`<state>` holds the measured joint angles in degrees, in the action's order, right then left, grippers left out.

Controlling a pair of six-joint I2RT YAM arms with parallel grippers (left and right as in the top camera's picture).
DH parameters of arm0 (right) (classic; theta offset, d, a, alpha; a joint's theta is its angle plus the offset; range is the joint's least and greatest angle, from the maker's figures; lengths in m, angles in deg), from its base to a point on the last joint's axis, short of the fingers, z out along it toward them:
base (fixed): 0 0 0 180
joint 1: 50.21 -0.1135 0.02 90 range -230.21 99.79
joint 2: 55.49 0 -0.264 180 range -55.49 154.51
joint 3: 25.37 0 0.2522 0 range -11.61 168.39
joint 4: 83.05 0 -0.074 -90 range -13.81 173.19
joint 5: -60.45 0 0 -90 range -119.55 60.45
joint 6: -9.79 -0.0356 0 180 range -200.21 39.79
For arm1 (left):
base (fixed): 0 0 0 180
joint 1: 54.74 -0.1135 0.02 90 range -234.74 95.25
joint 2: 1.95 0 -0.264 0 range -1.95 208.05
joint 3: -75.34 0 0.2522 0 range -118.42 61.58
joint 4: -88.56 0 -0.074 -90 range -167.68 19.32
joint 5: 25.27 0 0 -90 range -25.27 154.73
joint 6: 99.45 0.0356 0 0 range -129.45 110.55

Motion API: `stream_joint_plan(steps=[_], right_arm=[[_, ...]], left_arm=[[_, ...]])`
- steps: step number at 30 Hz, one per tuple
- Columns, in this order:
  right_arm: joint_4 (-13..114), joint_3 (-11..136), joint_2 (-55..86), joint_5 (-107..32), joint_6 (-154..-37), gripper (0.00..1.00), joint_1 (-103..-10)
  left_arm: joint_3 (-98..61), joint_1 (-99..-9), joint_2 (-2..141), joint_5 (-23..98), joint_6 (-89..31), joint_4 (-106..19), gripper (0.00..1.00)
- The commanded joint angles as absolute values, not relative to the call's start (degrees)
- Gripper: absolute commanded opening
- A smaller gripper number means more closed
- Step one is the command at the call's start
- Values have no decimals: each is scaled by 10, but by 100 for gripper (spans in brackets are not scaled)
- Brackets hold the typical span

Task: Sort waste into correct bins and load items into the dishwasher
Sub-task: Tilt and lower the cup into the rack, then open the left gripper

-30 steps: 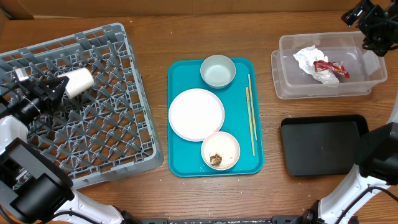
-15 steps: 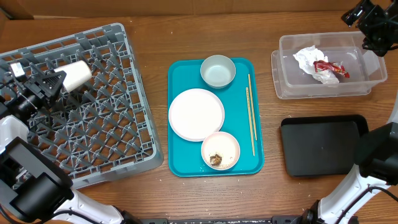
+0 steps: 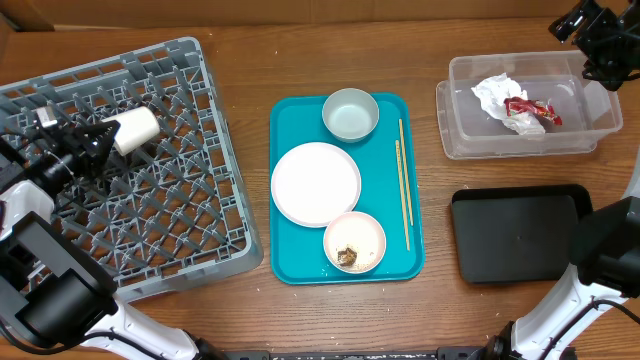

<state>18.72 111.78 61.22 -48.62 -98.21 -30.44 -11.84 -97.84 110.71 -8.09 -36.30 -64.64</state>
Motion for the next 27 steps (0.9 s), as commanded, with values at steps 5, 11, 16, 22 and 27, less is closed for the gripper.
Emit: stream_joint_plan(steps=[5,11,16,22,27], right_arm=[[190,1122,585,-485,-985,100,-306],[190,1122,585,-485,-985,100,-306],[190,1122,585,-485,-985,100,-306],[190,1122,585,-485,-985,100,-306],[190,1122,585,-485,-985,100,-306]], left_arm=[[-113,-971,1121,-55,-352,-642,4],[-113,-981,1121,5,-345,-592,4],[-113,-996,1121,59,-306,-529,4],[-113,-1013,1120,87,-274,-494,4],[-113,-1019,1120,153,-264,-460,8]])
